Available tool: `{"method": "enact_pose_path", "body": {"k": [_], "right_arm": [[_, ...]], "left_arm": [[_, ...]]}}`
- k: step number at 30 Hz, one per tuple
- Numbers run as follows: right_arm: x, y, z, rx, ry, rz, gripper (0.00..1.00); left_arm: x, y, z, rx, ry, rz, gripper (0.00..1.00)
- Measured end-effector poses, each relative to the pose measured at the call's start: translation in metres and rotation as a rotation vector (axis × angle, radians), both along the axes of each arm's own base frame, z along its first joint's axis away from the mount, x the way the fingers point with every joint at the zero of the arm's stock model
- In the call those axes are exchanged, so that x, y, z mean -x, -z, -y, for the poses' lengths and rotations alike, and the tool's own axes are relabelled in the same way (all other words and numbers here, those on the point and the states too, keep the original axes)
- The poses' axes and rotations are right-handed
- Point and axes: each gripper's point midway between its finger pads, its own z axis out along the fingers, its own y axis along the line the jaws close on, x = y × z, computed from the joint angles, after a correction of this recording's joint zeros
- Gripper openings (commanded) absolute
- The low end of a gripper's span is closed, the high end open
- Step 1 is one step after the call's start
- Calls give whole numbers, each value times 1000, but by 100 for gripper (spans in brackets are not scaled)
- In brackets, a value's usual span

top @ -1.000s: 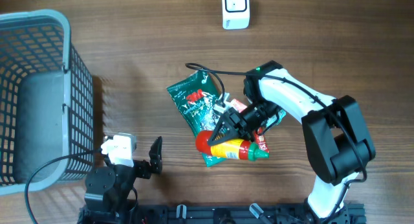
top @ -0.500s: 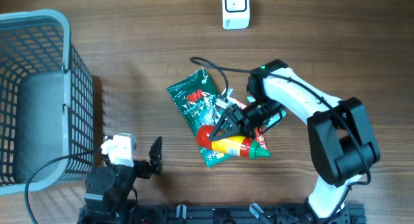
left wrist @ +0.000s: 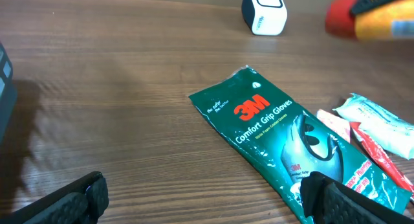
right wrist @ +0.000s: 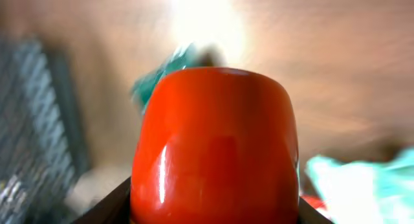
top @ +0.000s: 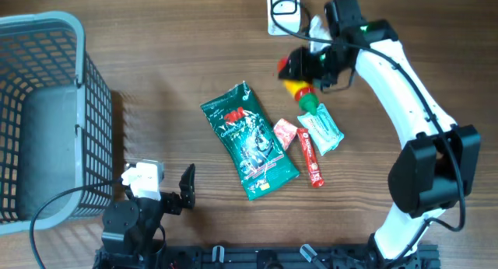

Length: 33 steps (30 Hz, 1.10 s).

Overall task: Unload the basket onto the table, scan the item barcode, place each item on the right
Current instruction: 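Hold the Sriracha bottle at the scanner with the right gripper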

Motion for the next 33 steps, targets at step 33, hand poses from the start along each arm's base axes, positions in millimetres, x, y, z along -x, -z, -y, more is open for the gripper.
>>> {"method": "enact_pose_path", "body": {"k": [33], "right_arm": [[-256,7,2,256,468,712,37]], "left_arm": [[0,0,0,0,0,0,100]]}}
